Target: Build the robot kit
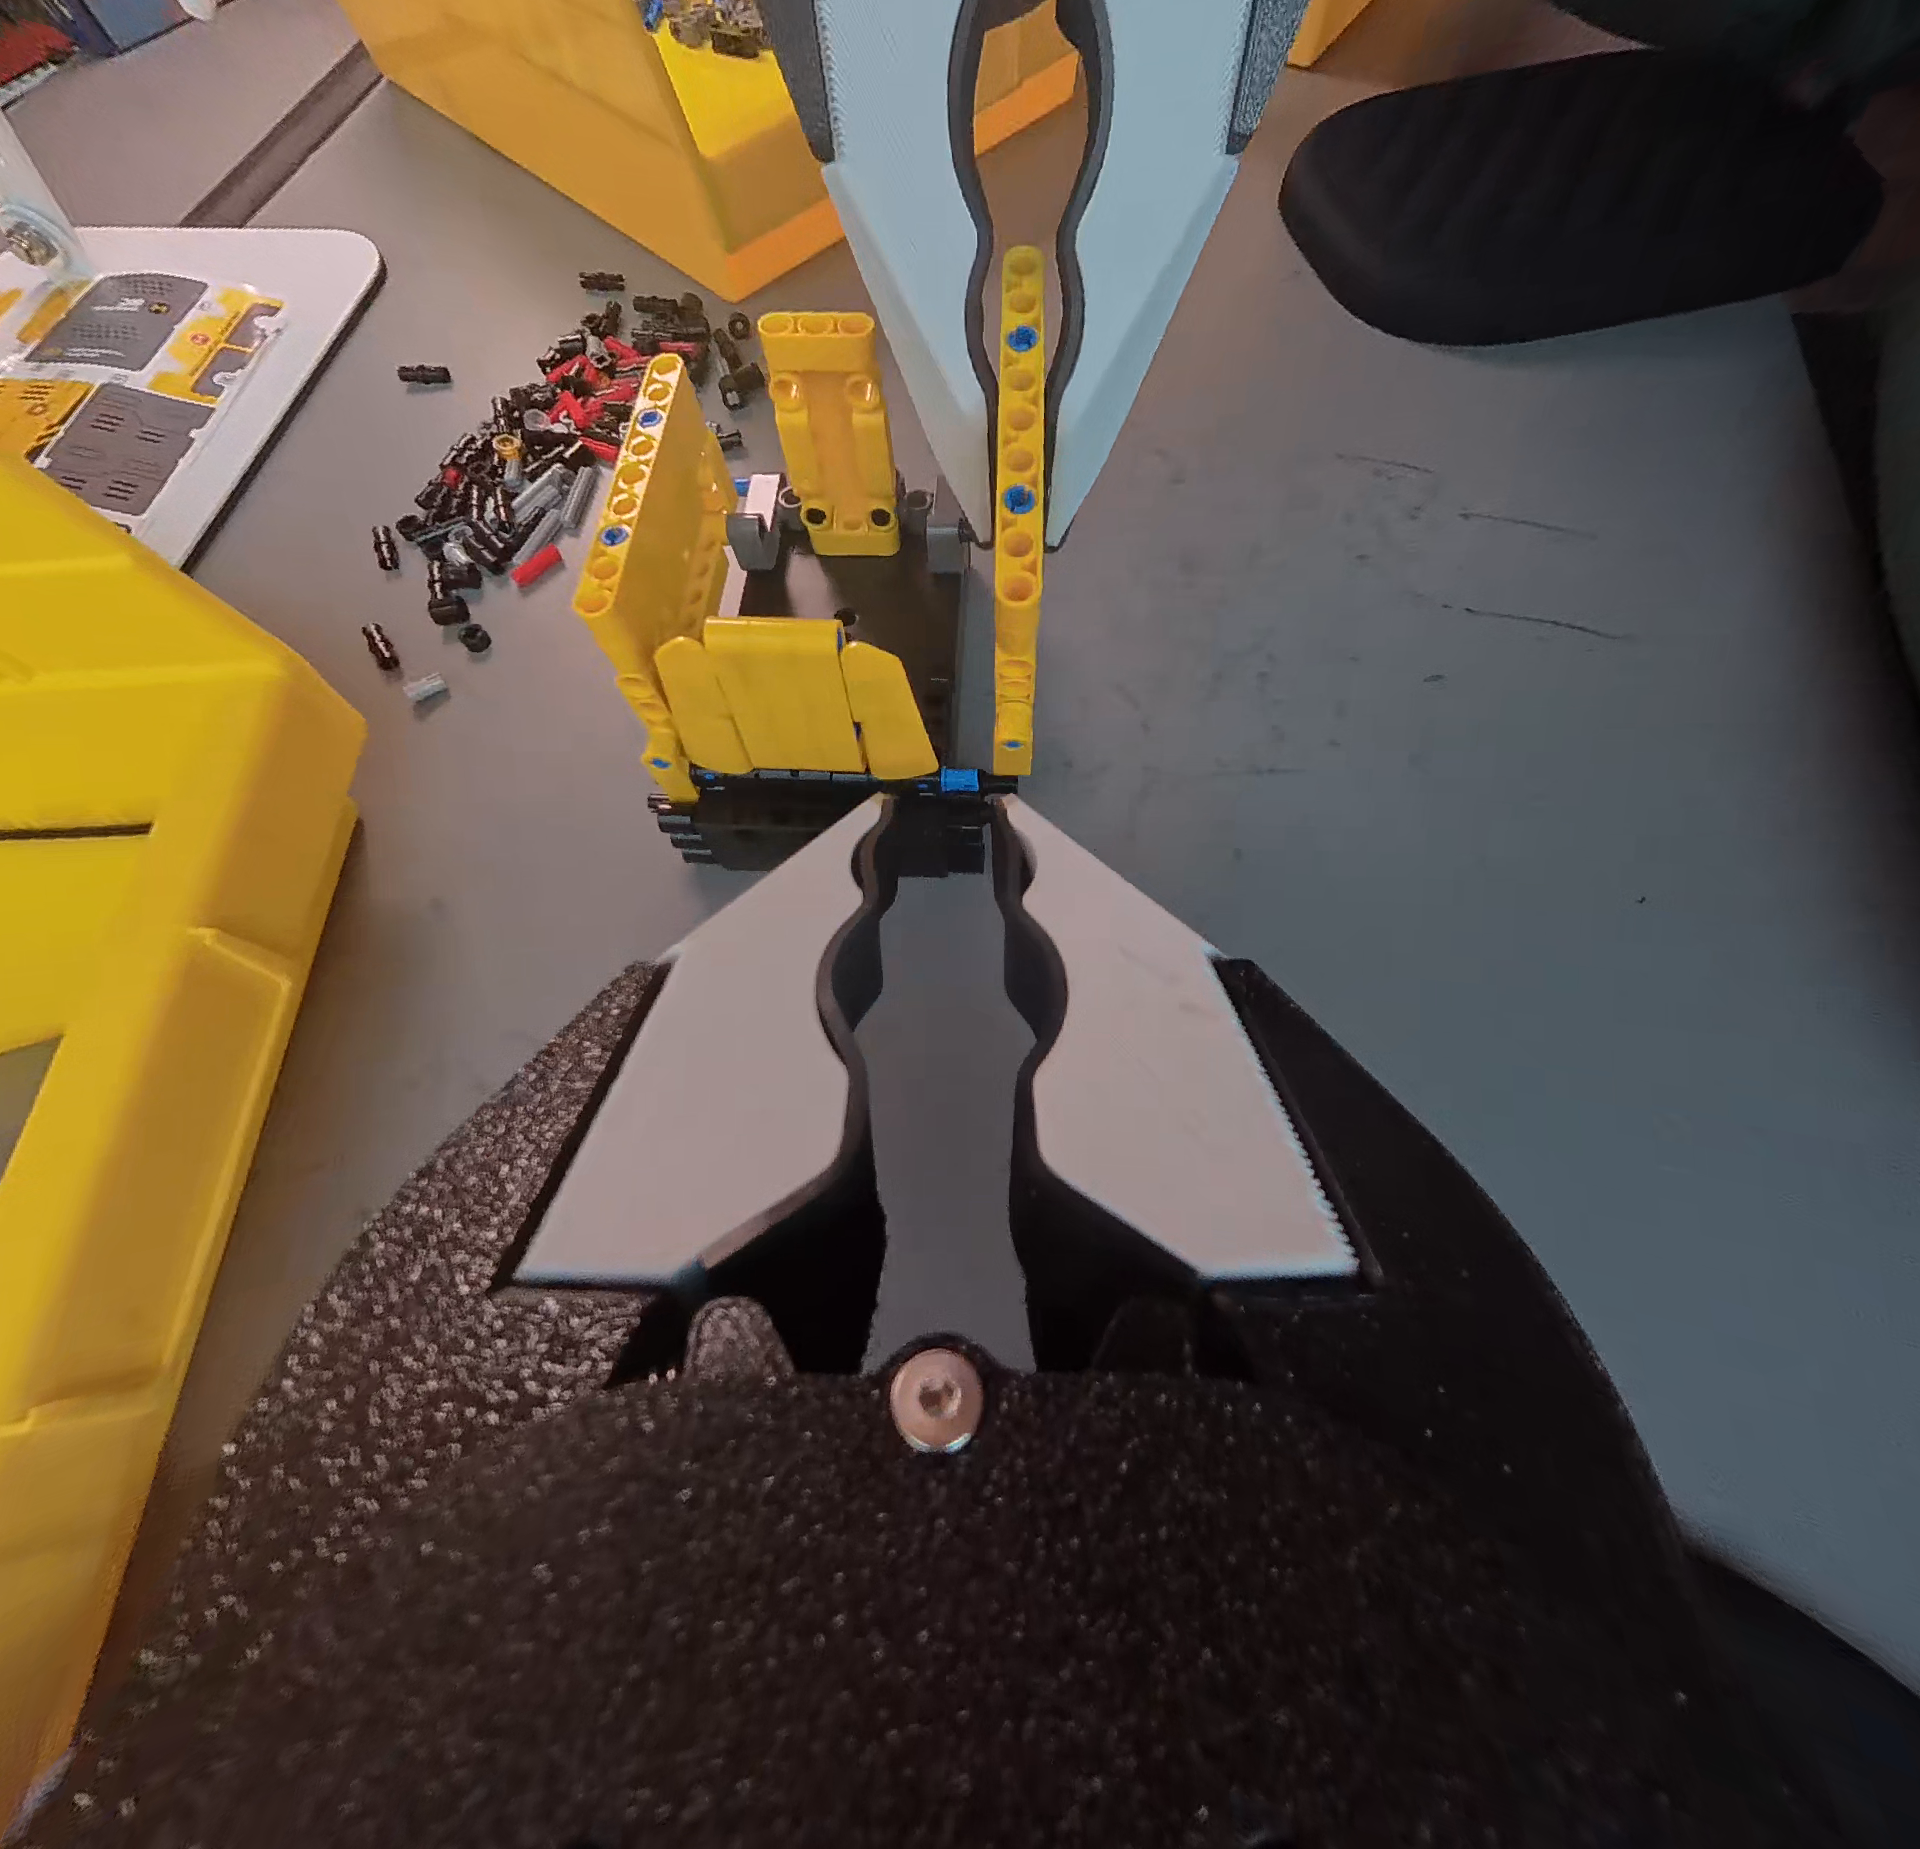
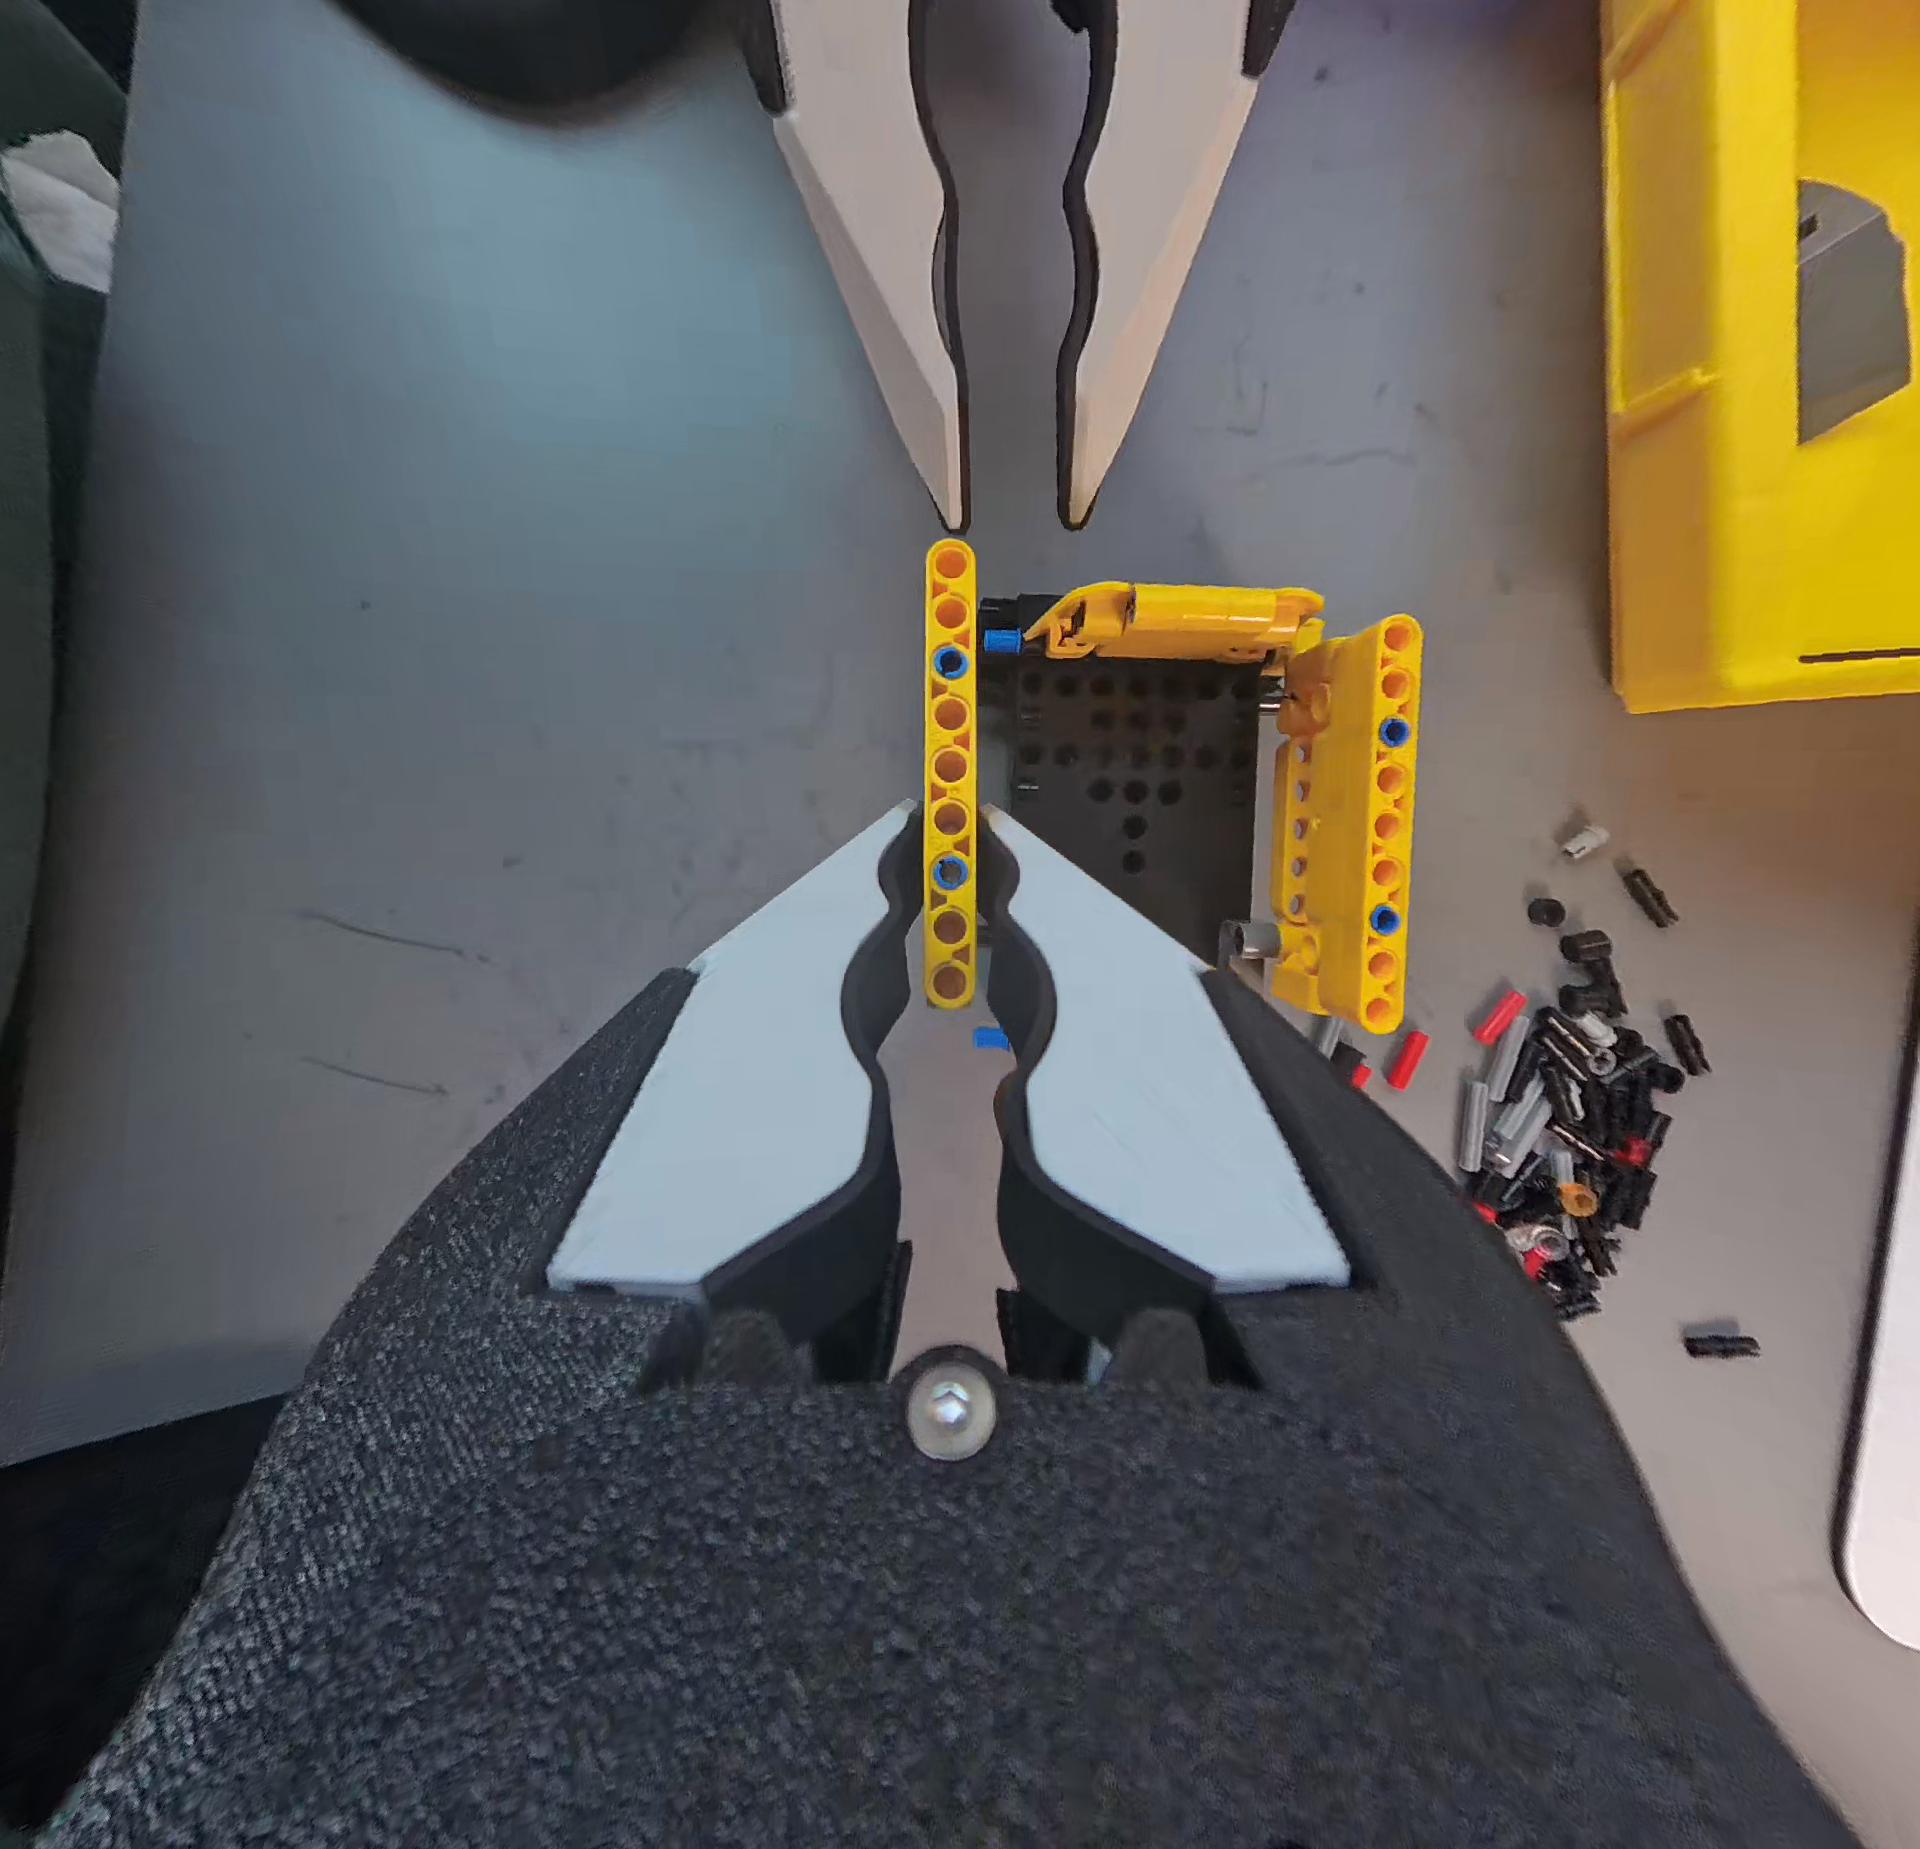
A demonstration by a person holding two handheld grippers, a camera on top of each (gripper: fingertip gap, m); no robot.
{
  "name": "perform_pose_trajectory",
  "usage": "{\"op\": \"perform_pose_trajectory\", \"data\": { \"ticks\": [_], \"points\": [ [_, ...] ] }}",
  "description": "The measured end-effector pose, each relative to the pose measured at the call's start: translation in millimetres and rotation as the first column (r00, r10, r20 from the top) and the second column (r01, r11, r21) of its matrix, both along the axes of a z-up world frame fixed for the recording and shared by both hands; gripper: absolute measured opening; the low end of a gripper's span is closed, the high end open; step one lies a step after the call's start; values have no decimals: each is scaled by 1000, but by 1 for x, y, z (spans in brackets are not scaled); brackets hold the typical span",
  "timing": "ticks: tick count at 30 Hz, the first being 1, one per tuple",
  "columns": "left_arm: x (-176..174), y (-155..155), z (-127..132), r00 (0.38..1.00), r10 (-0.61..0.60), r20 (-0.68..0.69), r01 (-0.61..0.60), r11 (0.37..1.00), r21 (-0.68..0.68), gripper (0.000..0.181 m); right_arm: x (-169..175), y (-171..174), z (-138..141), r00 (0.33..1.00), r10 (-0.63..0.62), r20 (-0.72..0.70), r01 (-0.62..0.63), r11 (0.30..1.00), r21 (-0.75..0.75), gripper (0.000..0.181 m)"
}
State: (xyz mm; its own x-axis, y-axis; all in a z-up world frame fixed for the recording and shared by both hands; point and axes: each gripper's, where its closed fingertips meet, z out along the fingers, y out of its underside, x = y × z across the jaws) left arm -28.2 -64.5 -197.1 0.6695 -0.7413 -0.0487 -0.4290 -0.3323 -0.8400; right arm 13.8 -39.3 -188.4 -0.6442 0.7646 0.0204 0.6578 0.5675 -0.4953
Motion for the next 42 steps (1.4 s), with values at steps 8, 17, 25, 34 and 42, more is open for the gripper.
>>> {"op": "perform_pose_trajectory", "data": {
  "ticks": [8, 17, 25, 34, 42],
  "points": [
    [8, 4, -16, 997, 8, -73, -9, 1000, -16, 17, -9, 4, -7, 994, -97, -59, 95, 995, -30, 7],
    [-8, 16, -15, 987, 108, -115, -107, 994, 17, 29, -14, 9, -10, 976, -188, -106, 182, 981, -64, 7],
    [-16, 38, -11, 991, 119, -57, -120, 993, -18, 69, -14, 12, -10, 971, -224, -87, 224, 975, 0, 7],
    [1, 61, -27, 995, 21, -94, -29, 996, -84, 91, -4, 15, -8, 963, -247, -104, 247, 969, -12, 7],
    [19, 44, -30, 994, -20, -104, 6, 991, -135, 77, 32, 14, 29, 939, -296, -174, 258, 942, -213, 7]
  ]
}}
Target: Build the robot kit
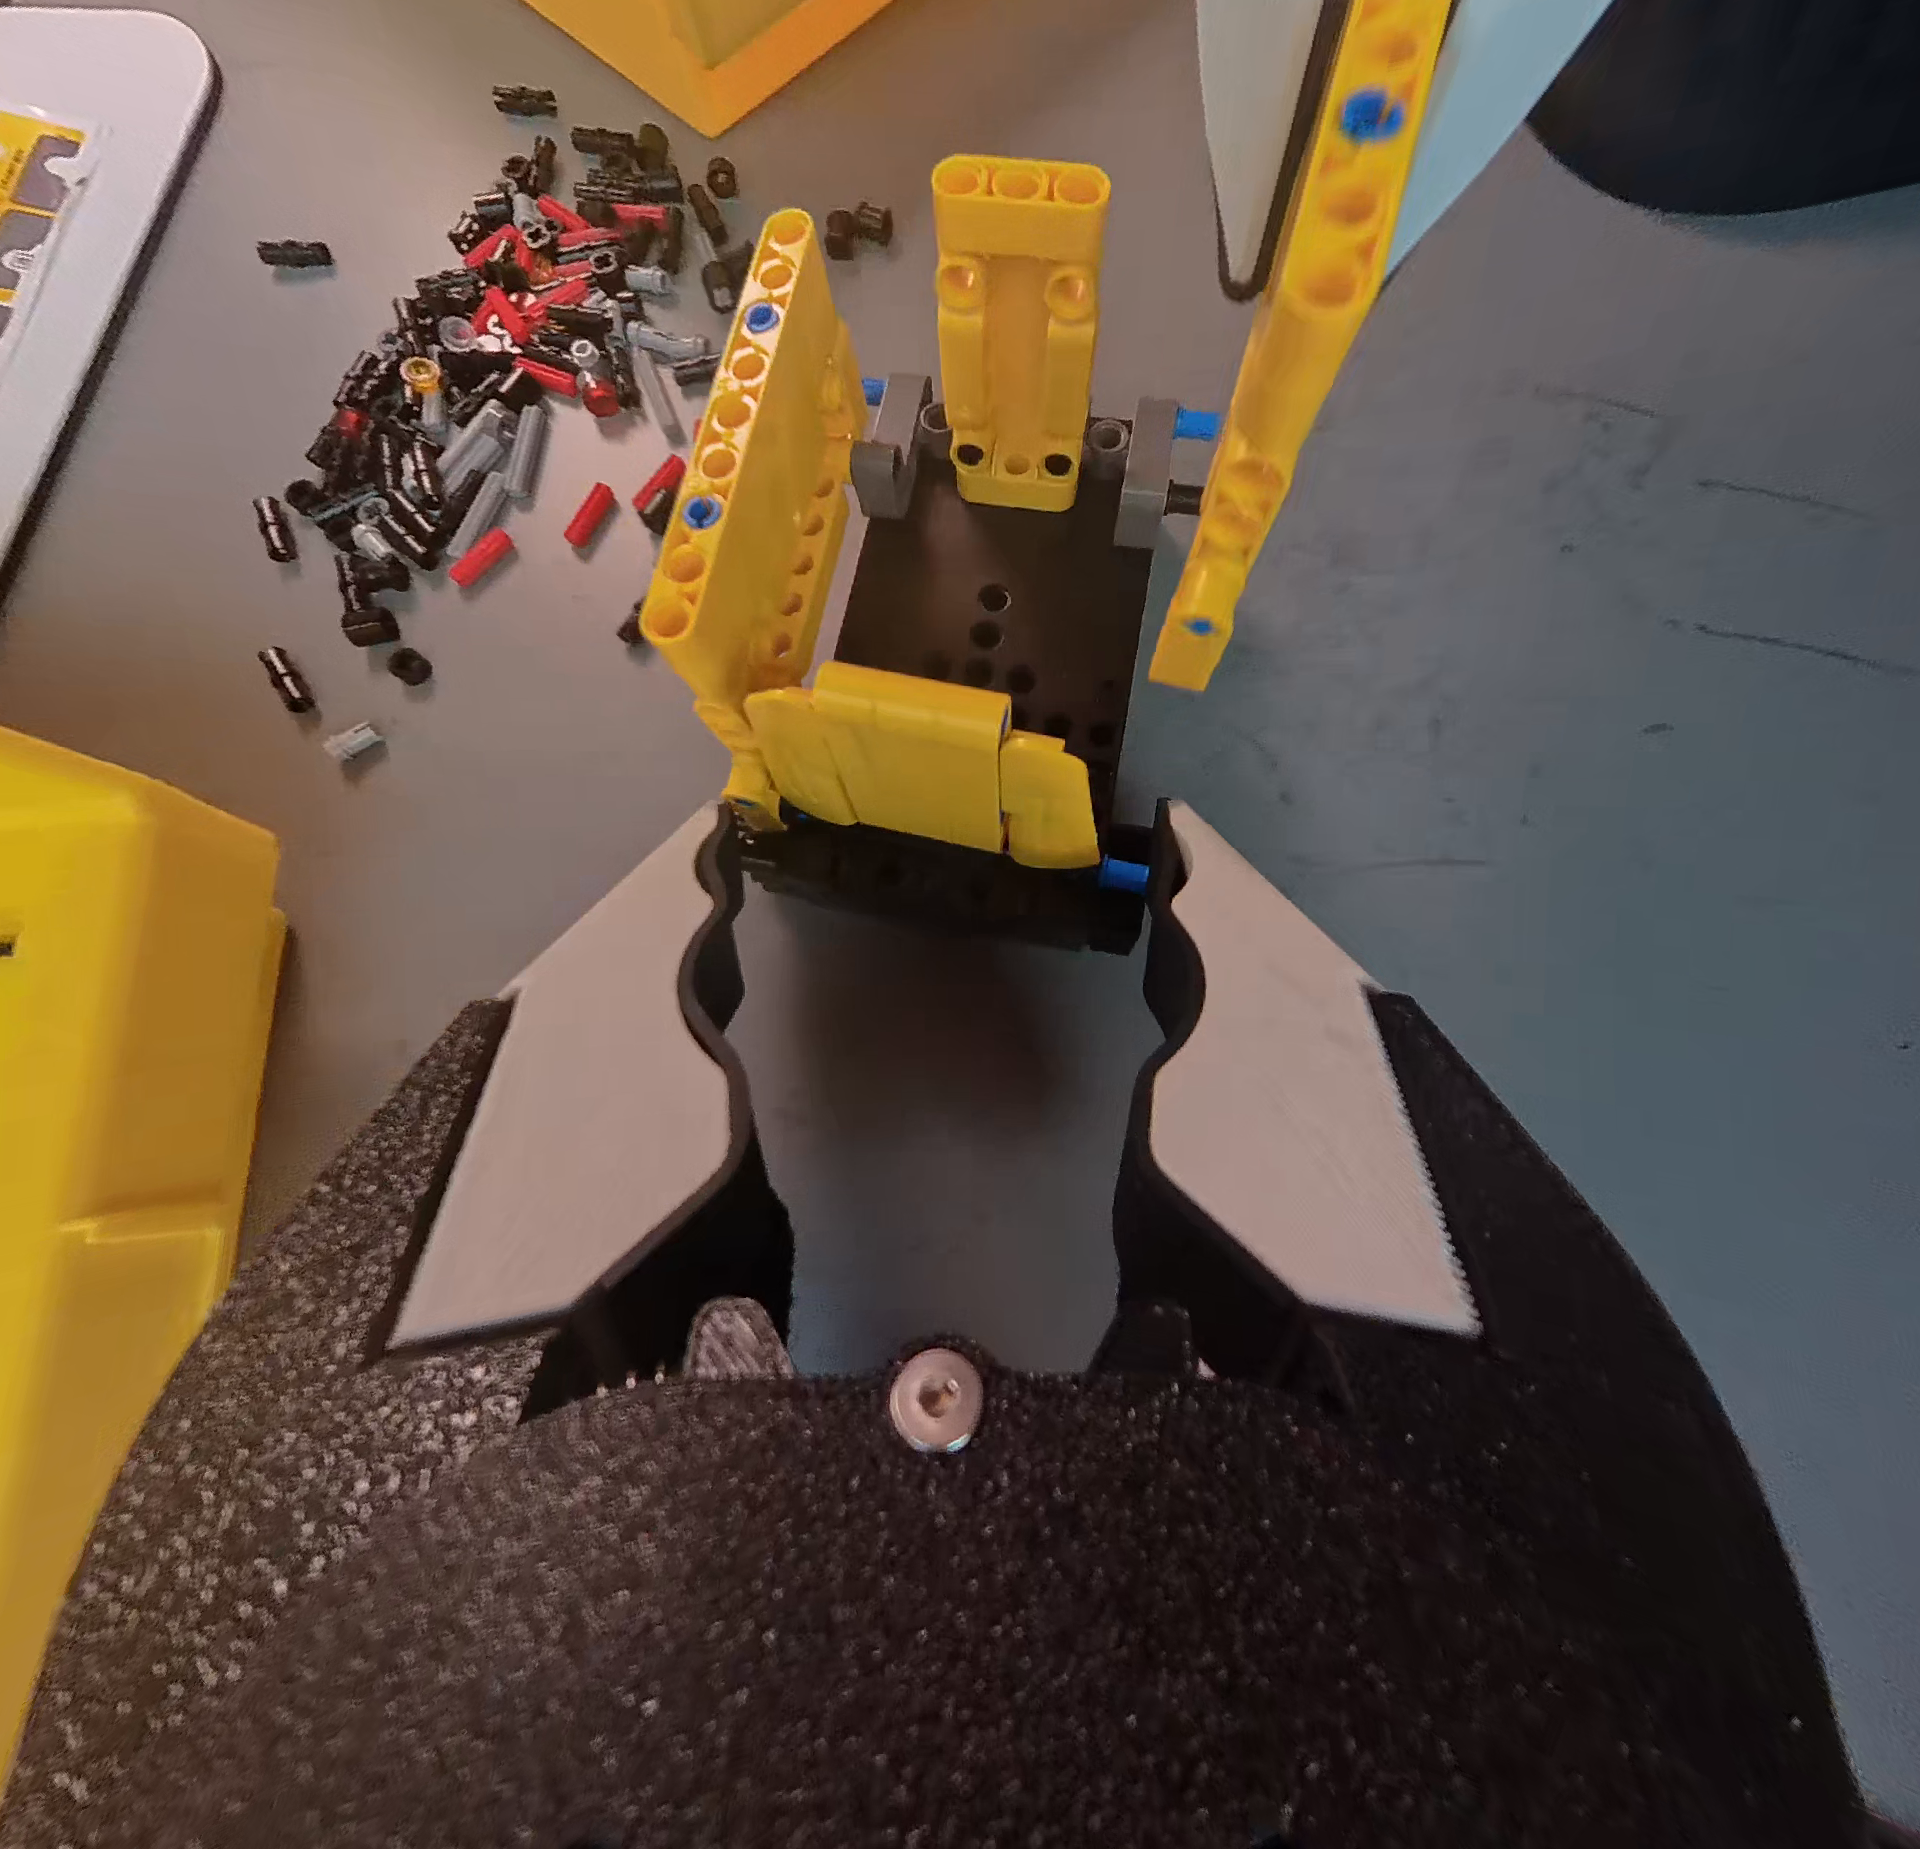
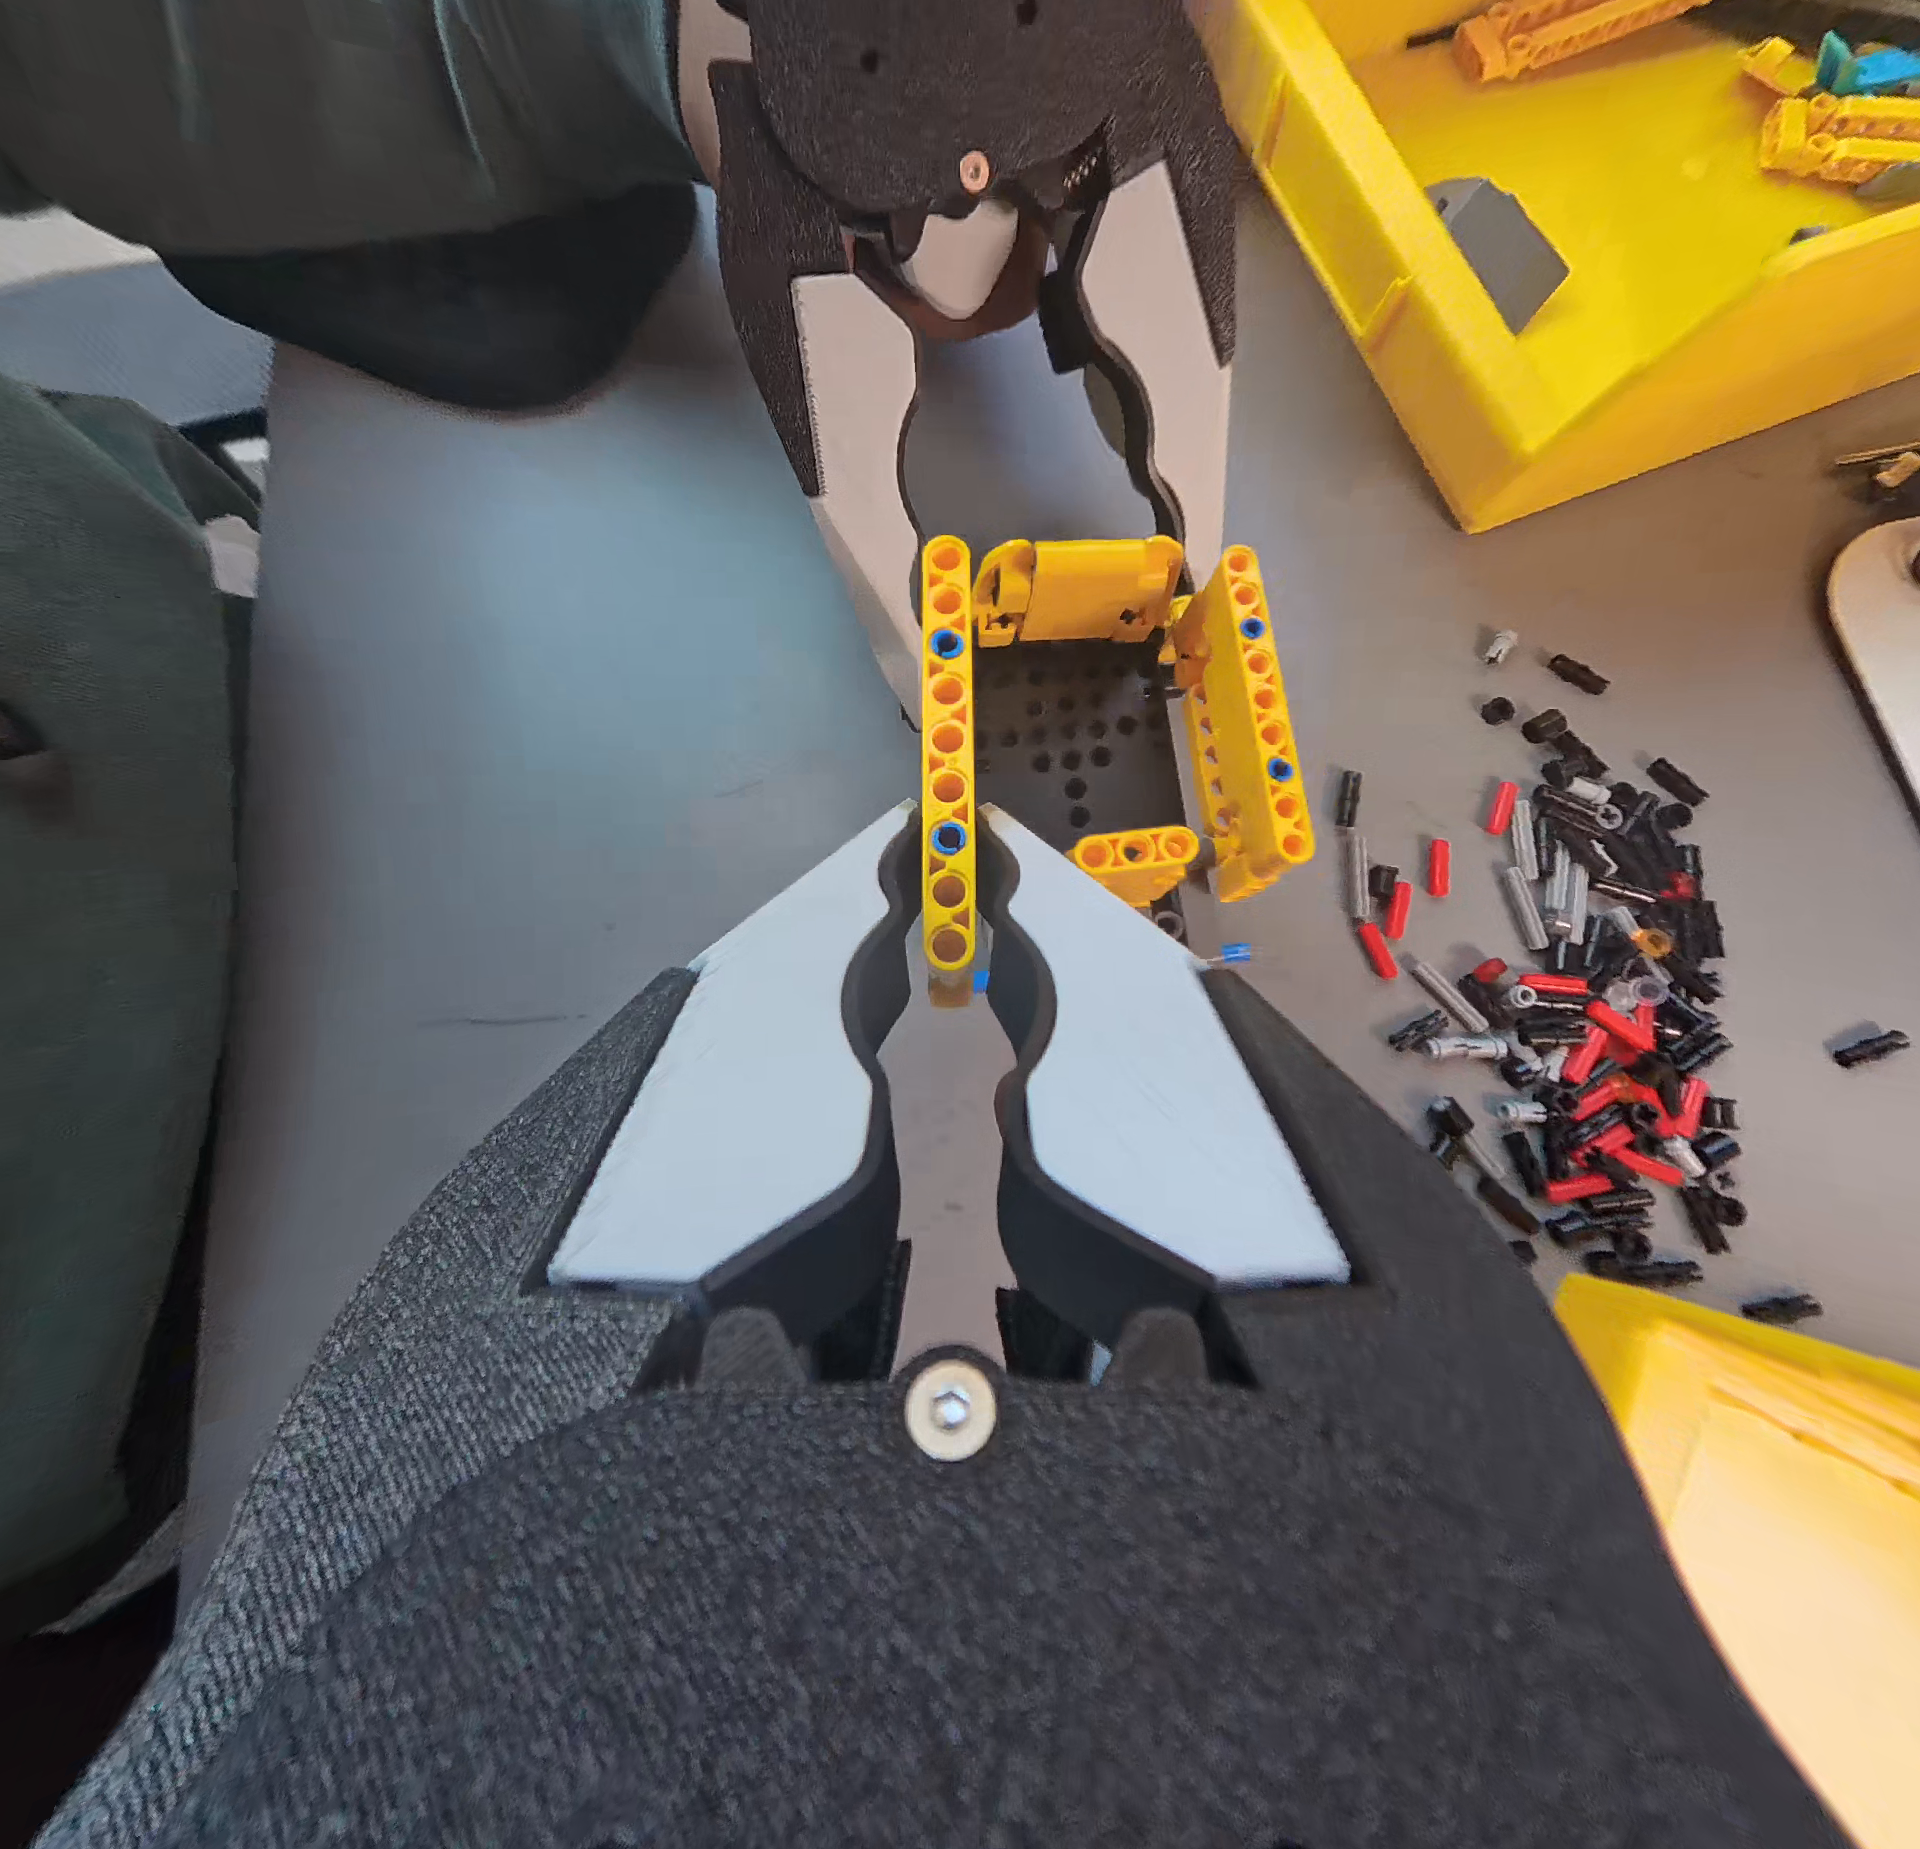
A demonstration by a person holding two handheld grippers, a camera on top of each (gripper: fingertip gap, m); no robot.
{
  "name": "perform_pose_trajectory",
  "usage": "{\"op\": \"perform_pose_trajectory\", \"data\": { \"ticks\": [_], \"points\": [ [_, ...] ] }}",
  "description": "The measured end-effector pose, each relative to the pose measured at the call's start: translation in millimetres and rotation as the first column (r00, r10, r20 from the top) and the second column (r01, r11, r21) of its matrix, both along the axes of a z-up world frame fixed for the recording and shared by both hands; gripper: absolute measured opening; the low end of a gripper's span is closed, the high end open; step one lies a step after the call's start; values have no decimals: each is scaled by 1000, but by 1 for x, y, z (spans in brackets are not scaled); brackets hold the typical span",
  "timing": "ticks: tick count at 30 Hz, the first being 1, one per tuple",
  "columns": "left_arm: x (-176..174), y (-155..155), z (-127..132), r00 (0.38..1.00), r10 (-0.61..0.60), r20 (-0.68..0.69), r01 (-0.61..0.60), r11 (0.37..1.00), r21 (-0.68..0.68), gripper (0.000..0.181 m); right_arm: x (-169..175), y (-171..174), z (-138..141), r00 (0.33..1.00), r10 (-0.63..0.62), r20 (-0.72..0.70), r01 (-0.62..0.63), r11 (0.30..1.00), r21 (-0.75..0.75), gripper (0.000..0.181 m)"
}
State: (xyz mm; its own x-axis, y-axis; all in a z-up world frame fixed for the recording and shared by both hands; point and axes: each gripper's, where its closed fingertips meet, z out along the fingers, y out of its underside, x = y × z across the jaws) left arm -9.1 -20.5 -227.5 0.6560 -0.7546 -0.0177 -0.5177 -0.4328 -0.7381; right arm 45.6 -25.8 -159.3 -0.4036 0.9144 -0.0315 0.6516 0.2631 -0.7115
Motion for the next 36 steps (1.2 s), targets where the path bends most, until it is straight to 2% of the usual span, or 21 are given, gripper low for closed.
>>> {"op": "perform_pose_trajectory", "data": {
  "ticks": [3, 5, 7, 9, 11, 12, 16, 22, 24, 29, 31, 32, 36],
  "points": [
    [11, -12, 6, 993, 22, 113, -11, 995, -103, 77, 15, -4, 24, 996, -5, -91, -3, 996, -88, 7],
    [21, -23, 13, 971, 58, 233, -2, 972, -233, 76, 26, -6, 33, 992, -12, -129, -6, 991, -136, 6],
    [36, -38, 20, 921, 108, 374, 52, 918, -393, 76, 35, -10, 36, 991, -10, -137, -15, 983, -181, 6],
    [50, -51, 26, 850, 181, 495, 135, 833, -537, 76, 44, -19, 34, 992, 19, -123, -47, 971, -234, 6],
    [58, -54, 32, 769, 276, 576, 182, 770, -611, 74, 51, -30, 31, 994, 48, -100, -77, 949, -306, 7],
    [60, -55, 33, 749, 298, 592, 194, 756, -626, 74, 53, -34, 27, 995, 60, -84, -85, 939, -334, 6],
    [60, -66, 34, 764, 284, 579, 183, 766, -616, 74, 55, -48, 14, 997, 68, -35, -76, 885, -460, 7],
    [42, -84, 55, 753, 163, 637, 192, 872, -450, 74, 53, -55, 4, 999, 41, -15, -43, 832, -553, 7],
    [37, -94, 53, 785, 121, 608, 189, 887, -420, 73, 49, -45, -3, 1000, -16, 15, 22, 848, -530, 7],
    [41, -103, 36, 881, 39, 472, 137, 933, -332, 71, 42, -38, -15, 999, -18, 52, 43, 839, -543, 7],
    [42, -101, 29, 920, 42, 391, 83, 950, -299, 57, 38, -35, -19, 998, -25, 62, 55, 835, -548, 7],
    [42, -100, 27, 934, 53, 354, 56, 955, -291, 51, 37, -32, -22, 997, -32, 70, 65, 838, -542, 7],
    [49, -107, 24, 957, 47, 288, 33, 963, -266, 51, 36, -23, -25, 996, -45, 82, 83, 824, -561, 7]
  ]
}}
